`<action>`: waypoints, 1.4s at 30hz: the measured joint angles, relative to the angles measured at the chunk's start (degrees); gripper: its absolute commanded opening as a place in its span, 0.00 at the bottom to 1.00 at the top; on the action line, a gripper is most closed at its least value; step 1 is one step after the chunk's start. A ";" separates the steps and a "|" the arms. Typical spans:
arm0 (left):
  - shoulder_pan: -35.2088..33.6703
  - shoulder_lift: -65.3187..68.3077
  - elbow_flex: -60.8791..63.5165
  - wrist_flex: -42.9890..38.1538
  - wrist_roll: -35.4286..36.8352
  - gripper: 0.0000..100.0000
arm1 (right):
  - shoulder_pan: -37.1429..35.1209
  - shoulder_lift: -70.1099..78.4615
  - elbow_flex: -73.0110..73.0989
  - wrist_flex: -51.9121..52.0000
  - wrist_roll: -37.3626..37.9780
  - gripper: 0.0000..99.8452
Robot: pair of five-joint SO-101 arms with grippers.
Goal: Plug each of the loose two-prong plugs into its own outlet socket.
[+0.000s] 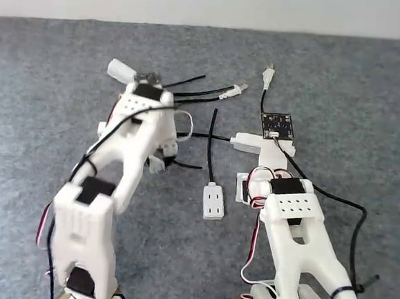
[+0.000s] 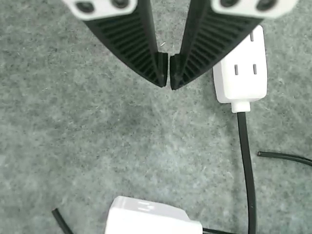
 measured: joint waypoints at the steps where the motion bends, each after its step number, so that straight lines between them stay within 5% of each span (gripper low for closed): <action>1: 0.18 -3.52 5.01 -2.37 -0.79 0.01 | 0.00 0.00 0.00 0.00 0.00 0.01; 9: 0.26 -26.73 35.60 -18.81 -8.62 0.01 | 0.00 0.00 0.00 0.00 0.00 0.01; 17: 0.26 -31.03 49.05 -28.04 -21.27 0.01 | 0.00 0.00 0.00 0.00 0.00 0.01; 25: 0.26 -31.21 49.76 -28.22 -25.58 0.03 | 0.00 0.00 0.00 0.00 0.00 0.01; 33: 1.58 -31.47 49.76 -22.86 -26.99 0.27 | 0.00 0.00 0.00 0.00 0.00 0.01; 42: 1.49 -37.01 50.99 -21.36 -26.99 0.26 | 0.00 0.00 0.00 0.00 0.00 0.01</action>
